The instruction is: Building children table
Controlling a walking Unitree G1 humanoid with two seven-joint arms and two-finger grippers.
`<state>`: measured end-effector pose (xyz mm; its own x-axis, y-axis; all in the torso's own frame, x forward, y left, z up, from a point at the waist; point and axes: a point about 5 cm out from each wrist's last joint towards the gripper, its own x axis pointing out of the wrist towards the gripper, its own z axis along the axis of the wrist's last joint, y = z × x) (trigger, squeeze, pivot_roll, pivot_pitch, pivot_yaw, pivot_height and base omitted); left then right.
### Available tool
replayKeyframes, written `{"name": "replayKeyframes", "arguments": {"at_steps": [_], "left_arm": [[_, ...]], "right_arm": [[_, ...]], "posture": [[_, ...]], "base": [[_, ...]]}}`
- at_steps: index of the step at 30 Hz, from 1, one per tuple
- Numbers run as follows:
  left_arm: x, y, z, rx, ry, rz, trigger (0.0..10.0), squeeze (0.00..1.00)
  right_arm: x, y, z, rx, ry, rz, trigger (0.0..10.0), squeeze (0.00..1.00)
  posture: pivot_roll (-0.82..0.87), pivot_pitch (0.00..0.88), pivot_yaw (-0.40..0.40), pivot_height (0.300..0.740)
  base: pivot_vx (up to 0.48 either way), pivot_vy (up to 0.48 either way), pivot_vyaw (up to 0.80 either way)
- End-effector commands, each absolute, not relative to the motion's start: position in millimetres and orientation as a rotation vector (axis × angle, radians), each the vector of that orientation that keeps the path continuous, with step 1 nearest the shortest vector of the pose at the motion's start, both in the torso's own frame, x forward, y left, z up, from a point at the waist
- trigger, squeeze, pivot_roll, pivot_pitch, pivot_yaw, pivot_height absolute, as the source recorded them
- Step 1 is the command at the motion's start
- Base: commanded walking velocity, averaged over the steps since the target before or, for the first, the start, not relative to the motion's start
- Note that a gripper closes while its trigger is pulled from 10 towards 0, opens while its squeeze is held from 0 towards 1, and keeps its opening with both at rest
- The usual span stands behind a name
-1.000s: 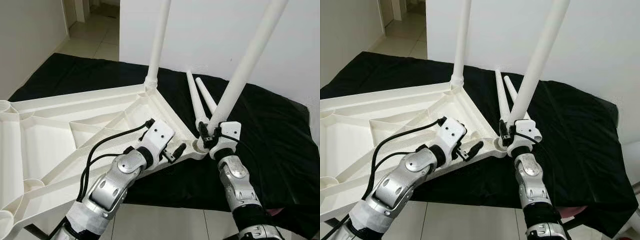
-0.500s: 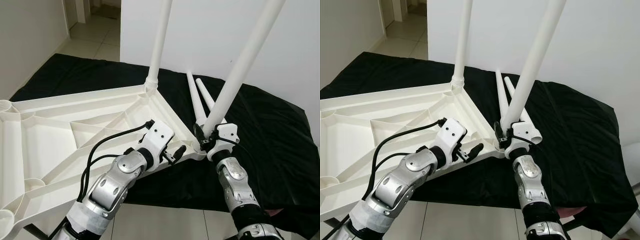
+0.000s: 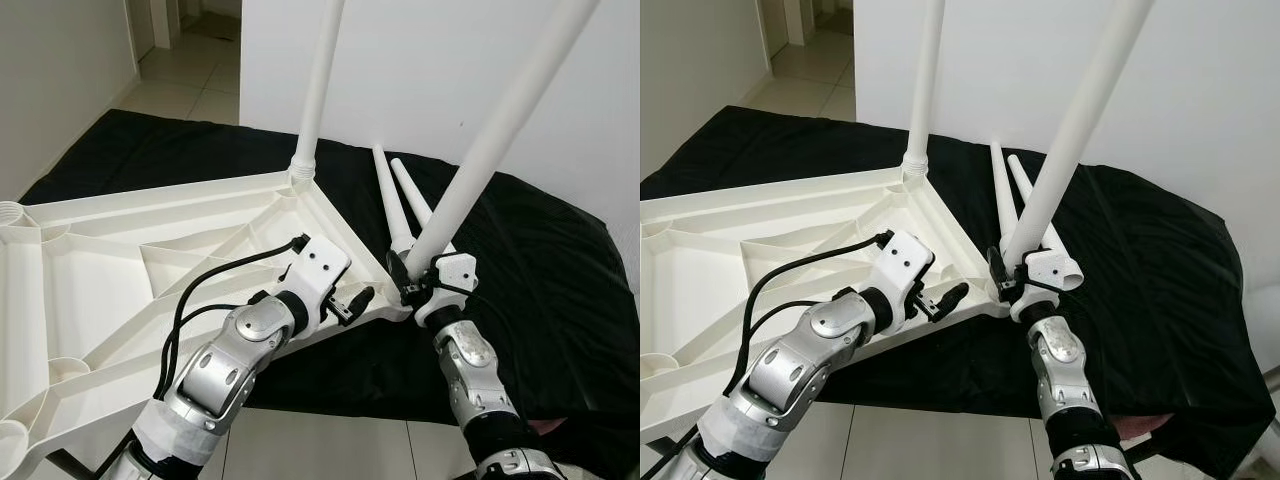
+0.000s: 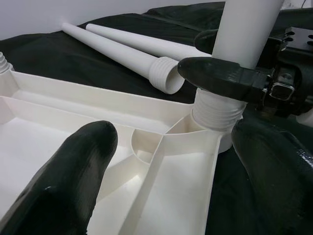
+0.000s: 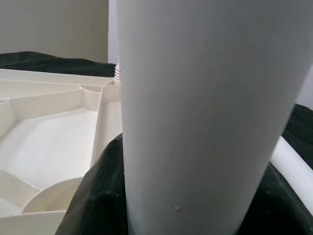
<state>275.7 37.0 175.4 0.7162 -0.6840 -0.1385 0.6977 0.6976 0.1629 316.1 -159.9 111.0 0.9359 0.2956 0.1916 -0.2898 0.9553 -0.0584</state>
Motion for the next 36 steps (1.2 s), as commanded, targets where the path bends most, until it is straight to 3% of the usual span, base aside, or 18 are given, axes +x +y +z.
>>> {"name": "replayKeyframes", "arguments": {"at_steps": [1, 36], "left_arm": [[271, 31, 182, 0.204, 0.057, -0.859, 10.0, 0.0], [271, 30, 188, 0.201, 0.048, -0.853, 10.0, 0.0]], "right_arm": [[303, -160, 81, -0.047, -0.075, 0.351, 10.0, 0.0], [306, -170, 58, 0.052, 0.128, 0.305, 10.0, 0.0]], "posture": [[0.04, 0.0, -0.119, 0.74], [0.05, 0.0, -0.122, 0.74]], "base": [[0.0, 0.0, 0.0], [0.0, 0.0, 0.0]]}}
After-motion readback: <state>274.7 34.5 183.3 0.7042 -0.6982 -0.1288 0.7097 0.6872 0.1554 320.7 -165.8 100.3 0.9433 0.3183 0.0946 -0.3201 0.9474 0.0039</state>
